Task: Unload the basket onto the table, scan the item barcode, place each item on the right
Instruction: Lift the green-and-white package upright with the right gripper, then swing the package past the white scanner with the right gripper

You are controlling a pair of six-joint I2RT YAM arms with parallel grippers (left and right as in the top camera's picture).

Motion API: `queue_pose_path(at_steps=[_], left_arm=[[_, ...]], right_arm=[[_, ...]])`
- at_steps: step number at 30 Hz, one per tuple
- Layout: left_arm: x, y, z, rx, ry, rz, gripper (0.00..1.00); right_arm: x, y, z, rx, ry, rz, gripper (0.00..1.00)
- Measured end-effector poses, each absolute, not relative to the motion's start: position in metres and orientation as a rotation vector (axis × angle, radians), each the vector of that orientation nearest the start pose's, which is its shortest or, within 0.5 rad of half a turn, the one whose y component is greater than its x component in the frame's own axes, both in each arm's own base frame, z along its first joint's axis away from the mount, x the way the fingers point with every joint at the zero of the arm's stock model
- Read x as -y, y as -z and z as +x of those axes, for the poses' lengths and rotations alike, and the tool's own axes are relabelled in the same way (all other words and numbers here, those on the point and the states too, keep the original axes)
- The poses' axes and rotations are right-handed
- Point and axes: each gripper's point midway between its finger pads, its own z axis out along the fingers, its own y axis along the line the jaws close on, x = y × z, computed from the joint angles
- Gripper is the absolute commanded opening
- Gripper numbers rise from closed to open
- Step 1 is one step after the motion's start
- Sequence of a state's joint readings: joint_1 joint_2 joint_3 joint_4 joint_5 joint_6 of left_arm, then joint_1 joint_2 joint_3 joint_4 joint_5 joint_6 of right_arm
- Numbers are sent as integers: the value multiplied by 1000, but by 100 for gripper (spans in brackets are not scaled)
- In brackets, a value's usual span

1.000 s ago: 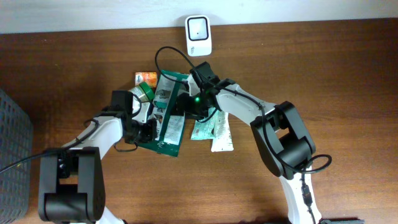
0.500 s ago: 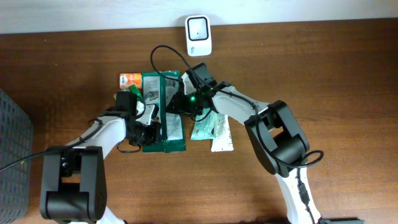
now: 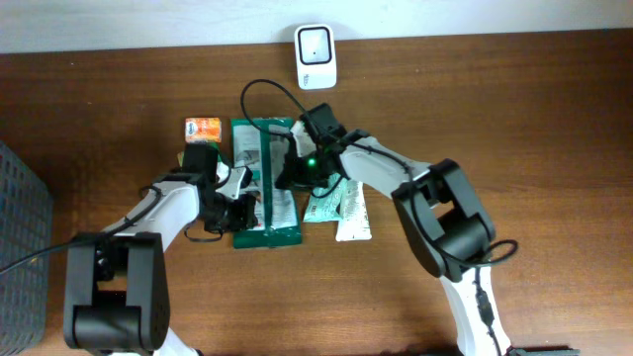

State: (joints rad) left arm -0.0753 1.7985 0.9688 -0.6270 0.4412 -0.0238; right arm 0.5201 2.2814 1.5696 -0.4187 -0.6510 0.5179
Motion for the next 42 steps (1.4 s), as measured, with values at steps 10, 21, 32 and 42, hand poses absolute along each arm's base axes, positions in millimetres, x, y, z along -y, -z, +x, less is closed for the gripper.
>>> queue_pose_path(at_steps=[10,21,32,42], left_arm=[[98,-101,340,-2721,625,183,38],[96,-100,340,-2726,605,177,99],[96,-100,340,-2726,605,177,99],[96,-100,340,-2727,605,177,99]], right_arm=[[-266,-158,384,-2598,-1003,-518,4],[-210,-179,378,-2618,-875,-505,4],[-179,-190,376,-2630,-714,-469,4],[-124,-175,391,-2688,-204,-386,4]])
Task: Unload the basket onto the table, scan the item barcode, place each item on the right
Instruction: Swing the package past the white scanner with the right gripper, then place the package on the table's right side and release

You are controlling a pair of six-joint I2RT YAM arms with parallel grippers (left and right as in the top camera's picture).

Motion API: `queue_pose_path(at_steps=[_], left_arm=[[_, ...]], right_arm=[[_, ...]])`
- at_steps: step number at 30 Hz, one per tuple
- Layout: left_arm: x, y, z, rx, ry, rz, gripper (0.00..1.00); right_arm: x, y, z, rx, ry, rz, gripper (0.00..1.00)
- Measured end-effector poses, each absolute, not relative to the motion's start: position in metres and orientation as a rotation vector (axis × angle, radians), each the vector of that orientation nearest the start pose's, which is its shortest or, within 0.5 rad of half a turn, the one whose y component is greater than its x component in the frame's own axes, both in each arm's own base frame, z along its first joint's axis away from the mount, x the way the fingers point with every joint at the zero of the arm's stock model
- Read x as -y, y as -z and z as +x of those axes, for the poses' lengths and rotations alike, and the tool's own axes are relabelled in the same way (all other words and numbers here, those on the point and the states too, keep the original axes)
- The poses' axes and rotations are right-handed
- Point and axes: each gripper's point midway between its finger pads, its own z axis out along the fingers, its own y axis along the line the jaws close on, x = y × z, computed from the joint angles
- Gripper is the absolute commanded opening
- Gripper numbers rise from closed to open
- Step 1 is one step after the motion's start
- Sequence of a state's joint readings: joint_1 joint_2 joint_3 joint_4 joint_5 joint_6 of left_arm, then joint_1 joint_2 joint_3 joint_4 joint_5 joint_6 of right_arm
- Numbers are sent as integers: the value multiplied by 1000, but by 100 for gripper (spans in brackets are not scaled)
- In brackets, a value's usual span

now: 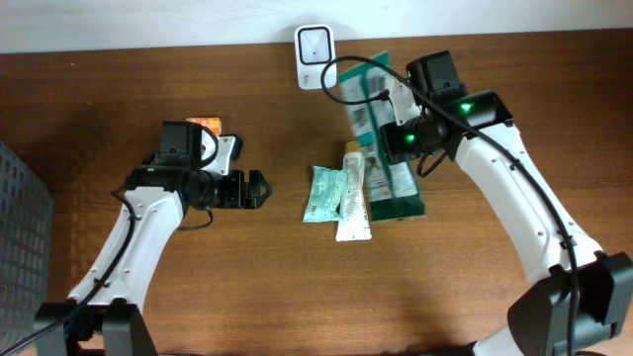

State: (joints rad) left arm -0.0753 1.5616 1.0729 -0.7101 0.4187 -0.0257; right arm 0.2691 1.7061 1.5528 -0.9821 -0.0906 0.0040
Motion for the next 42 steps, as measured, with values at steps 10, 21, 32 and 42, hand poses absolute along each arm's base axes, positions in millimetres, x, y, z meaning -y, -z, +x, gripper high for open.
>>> queue_pose_path(at_steps=[10,21,32,42], left_arm=[[95,-100,340,-2728,601,176,99],[94,-100,340,-2728,599,172,99],[94,-100,340,-2729,599,172,99],[94,-100,340,-2728,599,172,99]], right_arm=[[-146,-286,524,-1852,755,-400,4],[-170,-155,595,-1559,1400,-919,4],[-151,-172,582,-1662,1463,-1024,4],[1,-314,437,-2197,420,-167,4]])
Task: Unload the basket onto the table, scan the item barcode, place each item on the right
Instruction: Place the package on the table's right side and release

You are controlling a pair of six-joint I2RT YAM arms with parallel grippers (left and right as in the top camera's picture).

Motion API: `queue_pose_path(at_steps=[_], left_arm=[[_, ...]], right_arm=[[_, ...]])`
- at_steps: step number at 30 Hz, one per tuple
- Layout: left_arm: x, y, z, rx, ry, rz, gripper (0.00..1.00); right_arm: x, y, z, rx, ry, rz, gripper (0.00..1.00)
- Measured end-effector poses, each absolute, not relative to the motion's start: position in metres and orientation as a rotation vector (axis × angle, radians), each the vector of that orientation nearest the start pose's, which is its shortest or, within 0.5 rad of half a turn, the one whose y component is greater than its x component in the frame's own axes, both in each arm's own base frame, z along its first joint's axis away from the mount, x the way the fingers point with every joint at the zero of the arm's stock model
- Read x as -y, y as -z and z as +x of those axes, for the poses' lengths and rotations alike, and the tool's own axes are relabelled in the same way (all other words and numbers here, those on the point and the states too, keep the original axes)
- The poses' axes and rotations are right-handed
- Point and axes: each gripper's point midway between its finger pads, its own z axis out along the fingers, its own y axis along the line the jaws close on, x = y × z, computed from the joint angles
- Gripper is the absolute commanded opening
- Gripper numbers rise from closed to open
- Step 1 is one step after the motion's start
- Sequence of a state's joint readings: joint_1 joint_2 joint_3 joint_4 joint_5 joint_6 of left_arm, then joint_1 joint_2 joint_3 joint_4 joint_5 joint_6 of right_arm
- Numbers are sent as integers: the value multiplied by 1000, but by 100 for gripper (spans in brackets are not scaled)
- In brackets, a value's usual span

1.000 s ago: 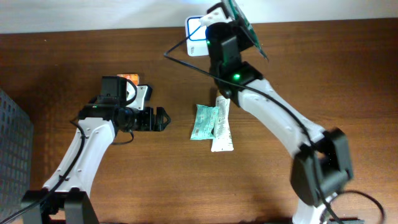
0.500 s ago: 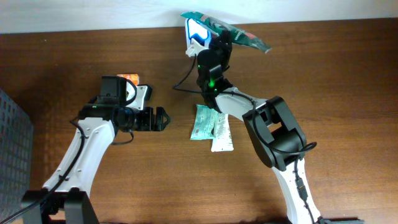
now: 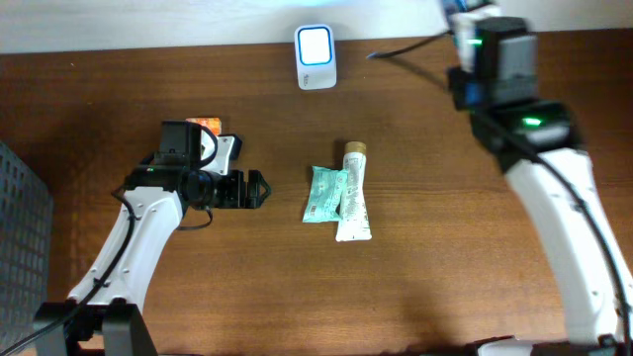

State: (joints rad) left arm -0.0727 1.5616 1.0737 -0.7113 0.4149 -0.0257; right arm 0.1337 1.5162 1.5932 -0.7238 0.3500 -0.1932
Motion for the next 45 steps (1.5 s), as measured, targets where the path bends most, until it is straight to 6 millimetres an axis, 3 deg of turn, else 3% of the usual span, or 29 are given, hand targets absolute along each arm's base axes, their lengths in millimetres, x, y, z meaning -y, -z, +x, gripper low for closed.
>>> queue_pose_path(at_steps=[4,7,11,12,13,14,15,18,20,22,23,24,27,35,45], left_arm=[[94,-100,340,-2728,599,172,99],[94,-100,340,-2728,599,172,99],[94,-100,340,-2728,599,172,99],[94,-100,340,-2728,599,172,99],[94,-100,340,-2728,599,172,99],[94,-100,340,-2728,599,172,99],[94,-100,340,-2728,599,172,99],[94,-100,340,-2728,599,172,99],[94,-100,340,-2728,599,172,99],[94,-100,340,-2728,599,172,99],[94,-100,340,-2728,599,172,99],[94,-100,340,-2728,599,172,99],[94,-100,340,-2728,599,173,99],[94,-100,340,-2728,599,172,99],[94,-100,340,-2728,599,172,99]], right_arm=[[42,-247,399,-2496,-27,109,4],[64,-189,392,-2622,-311,252,4],[102,-112,388,-2733,-497,448,4],[113,-98,386,-2742,-518,502,12],[128,-83,381,-2755,-539,575,52],[134,-77,377,-2763,-546,609,68],[146,-72,370,-2765,-551,660,92],[143,-74,362,-2781,-575,684,99],[136,-88,363,-2779,-612,678,98],[125,-137,374,-2713,-613,590,98],[116,-170,381,-2659,-588,513,98],[101,-215,388,-2573,-545,401,98],[64,-278,383,-2454,-494,214,98],[12,-280,389,-2467,-533,-5,99],[8,-277,385,-2485,-540,-16,99]])
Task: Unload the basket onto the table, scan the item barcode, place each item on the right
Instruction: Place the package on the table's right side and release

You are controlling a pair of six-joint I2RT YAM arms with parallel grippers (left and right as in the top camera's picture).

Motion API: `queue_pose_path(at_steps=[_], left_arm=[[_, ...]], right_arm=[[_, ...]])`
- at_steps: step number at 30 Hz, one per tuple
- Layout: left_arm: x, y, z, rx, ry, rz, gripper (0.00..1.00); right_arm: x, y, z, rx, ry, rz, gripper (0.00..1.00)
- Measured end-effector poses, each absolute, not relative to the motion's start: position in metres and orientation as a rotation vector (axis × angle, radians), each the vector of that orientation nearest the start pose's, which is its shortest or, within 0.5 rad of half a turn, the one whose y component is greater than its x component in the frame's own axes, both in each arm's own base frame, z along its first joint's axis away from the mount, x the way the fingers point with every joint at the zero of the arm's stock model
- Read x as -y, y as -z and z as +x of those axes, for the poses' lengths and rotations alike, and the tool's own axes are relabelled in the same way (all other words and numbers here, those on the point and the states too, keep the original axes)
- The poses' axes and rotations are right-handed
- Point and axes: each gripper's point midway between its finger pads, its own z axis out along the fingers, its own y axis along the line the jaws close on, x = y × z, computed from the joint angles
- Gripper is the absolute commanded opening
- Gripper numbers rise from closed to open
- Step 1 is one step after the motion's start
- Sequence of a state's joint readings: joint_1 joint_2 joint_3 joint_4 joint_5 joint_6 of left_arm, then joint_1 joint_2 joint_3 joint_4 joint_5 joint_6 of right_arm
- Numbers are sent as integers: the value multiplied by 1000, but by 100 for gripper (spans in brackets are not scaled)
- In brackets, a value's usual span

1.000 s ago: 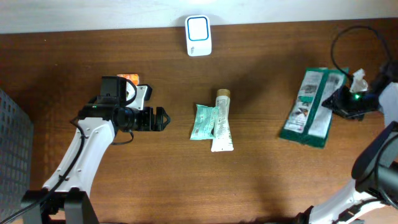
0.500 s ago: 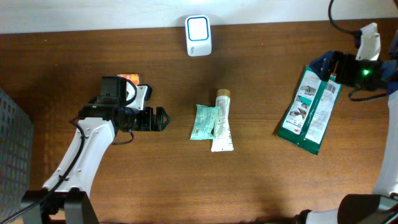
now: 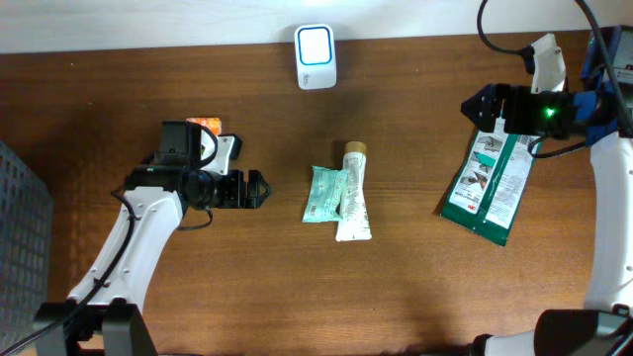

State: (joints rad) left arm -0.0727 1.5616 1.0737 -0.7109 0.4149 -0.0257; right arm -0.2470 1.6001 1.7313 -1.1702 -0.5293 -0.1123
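The white barcode scanner (image 3: 316,56) stands at the back edge of the table, its face lit pale blue. A green and white flat package (image 3: 488,183) lies on the table at the right, tilted. My right gripper (image 3: 480,105) hovers just beyond the package's far end, fingers spread, with nothing between them. My left gripper (image 3: 261,188) is open at the left of centre, pointing right toward a teal packet (image 3: 322,194) and a white tube (image 3: 353,196), well short of them.
A small orange box (image 3: 205,126) sits behind the left arm. A dark grey mesh basket (image 3: 20,247) fills the left edge. The scanner's black cable loops at the top right above the right arm.
The right arm, which was raised at the back right with the package out of view, has come down. The green package now lies on the table at the right. The left arm has not moved.
Both grippers were at the green package left of centre. Then the right gripper held it up near the scanner while the left stood back, open. Then the right arm was at the far right, package unseen. Now the package lies at the right, released.
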Motion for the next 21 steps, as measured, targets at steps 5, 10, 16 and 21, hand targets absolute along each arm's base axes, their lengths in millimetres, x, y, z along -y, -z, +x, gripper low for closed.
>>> queue_pose_path(at_steps=[5,10,16,21], left_arm=[[94,-100,340,-2728,599,172,99],[94,-100,340,-2728,599,172,99],[94,-100,340,-2728,599,172,99],[94,-100,340,-2728,599,172,99]], right_arm=[[8,-277,385,-2488,-534,-14,99],[9,-277,385,-2489,-530,-14,99],[9,-276,385,-2492,-532,-12,99],[9,-276,385,-2492,-532,-13,99]])
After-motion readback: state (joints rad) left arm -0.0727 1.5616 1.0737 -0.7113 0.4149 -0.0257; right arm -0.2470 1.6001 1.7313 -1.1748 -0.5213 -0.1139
